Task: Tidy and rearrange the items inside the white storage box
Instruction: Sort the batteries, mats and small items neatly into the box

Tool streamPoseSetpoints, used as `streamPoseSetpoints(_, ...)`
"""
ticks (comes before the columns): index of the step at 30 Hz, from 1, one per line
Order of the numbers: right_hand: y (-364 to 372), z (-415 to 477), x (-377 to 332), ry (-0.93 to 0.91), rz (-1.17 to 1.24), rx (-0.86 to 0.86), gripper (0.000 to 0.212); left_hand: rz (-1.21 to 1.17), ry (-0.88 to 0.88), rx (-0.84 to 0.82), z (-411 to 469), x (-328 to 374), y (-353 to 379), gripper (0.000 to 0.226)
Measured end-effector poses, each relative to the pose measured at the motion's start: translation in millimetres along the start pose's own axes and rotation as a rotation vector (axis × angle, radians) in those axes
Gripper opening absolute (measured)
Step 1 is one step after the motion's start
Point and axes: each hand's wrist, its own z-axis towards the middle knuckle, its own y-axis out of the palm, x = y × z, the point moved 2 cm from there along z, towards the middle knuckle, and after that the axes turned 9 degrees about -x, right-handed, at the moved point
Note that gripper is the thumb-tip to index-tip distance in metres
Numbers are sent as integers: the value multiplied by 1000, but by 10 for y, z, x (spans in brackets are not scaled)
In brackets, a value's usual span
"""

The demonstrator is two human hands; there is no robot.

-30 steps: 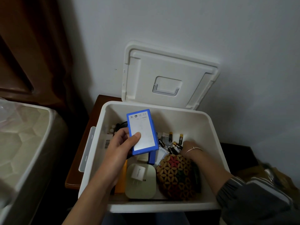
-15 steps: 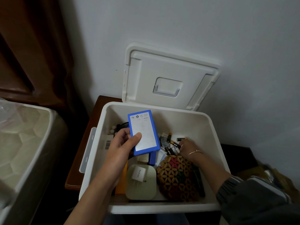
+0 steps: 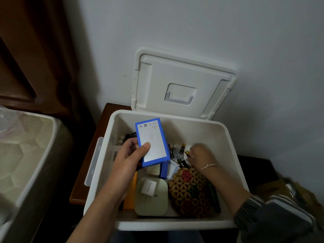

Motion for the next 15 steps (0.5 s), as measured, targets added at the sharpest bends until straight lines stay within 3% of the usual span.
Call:
streamPoseSetpoints(2,12,-7,-109,-55,92,-17,21,-2,0,7,-1,-4,-10,45)
streamPoseSetpoints(5,126,-20,-204,-65,109,-179,40,-8,-3,12,-4,0,-17,47)
streamPoseSetpoints(7,182,12,-212,27,92,-238,49,-4,-5,15,0,2,-15,47)
streamPoseSetpoints(11,186,98,-330,154,-25,-351,42,-4,-11,22,4,5,-14,47)
streamPoseSetpoints(15,213,146,-401,192,-84,-430,68,-3,-16,21,5,4,-17,47)
